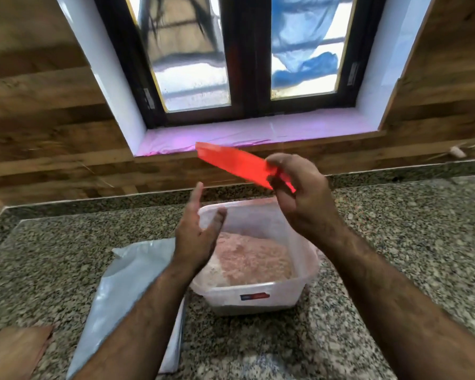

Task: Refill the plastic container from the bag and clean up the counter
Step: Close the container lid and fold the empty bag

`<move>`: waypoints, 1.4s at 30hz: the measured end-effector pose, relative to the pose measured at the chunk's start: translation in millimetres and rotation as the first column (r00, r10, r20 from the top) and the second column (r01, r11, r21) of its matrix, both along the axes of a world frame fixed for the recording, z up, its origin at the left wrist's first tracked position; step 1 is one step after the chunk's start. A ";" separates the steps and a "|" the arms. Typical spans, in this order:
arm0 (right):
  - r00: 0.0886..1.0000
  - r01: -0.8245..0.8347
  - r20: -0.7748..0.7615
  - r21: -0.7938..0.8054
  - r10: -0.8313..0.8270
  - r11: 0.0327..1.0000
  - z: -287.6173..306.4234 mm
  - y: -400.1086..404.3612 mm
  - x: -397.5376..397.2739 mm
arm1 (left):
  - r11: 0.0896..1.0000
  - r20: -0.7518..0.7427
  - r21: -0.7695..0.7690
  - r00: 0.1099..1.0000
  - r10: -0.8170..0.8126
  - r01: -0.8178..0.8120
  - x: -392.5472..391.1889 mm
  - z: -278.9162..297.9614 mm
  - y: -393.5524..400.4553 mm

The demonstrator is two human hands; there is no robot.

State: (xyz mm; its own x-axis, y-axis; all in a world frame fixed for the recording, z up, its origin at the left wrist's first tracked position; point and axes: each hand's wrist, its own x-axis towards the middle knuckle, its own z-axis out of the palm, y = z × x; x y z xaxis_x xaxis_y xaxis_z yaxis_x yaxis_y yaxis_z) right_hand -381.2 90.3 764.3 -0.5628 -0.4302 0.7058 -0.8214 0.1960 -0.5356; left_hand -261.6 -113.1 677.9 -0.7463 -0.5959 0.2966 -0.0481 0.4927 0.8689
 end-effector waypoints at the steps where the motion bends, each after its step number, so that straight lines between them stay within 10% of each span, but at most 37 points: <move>1: 0.995 -0.025 0.096 -0.102 0.035 0.994 10.0 -2.4 1.9 | 0.997 -0.042 -0.017 0.996 0.077 -0.077 1.0 9.9 -10.4; 6: 0.626 0.101 0.700 -0.508 0.342 0.856 26.4 -16.8 -29.4 | 0.975 -0.003 0.084 0.978 0.207 -0.206 16.2 30.7 -67.6; 9: 0.396 0.124 0.893 -0.283 0.214 0.951 -3.0 -19.7 -56.2 | 0.906 0.061 0.424 0.998 -0.009 -0.018 23.4 27.8 -69.0; 15: 0.693 0.222 0.527 0.492 -0.491 0.842 -62.2 -12.0 -61.9 | 0.828 0.212 0.557 0.975 -0.068 -0.064 38.4 -11.9 -40.8; 42: 0.770 0.295 0.189 0.741 -0.610 0.603 -82.2 -4.4 -20.6 | 0.952 0.691 0.255 0.720 -0.059 -0.167 45.7 -3.3 -32.7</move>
State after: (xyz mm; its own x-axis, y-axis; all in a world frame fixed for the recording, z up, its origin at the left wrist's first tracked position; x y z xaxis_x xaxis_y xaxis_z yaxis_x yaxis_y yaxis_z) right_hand -401.8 85.8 682.1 -0.9597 -0.2794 0.0290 -0.2712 0.8947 -0.3548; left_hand -215.9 -145.8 674.6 -0.6374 -0.6123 -0.4677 -0.7021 0.2116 0.6799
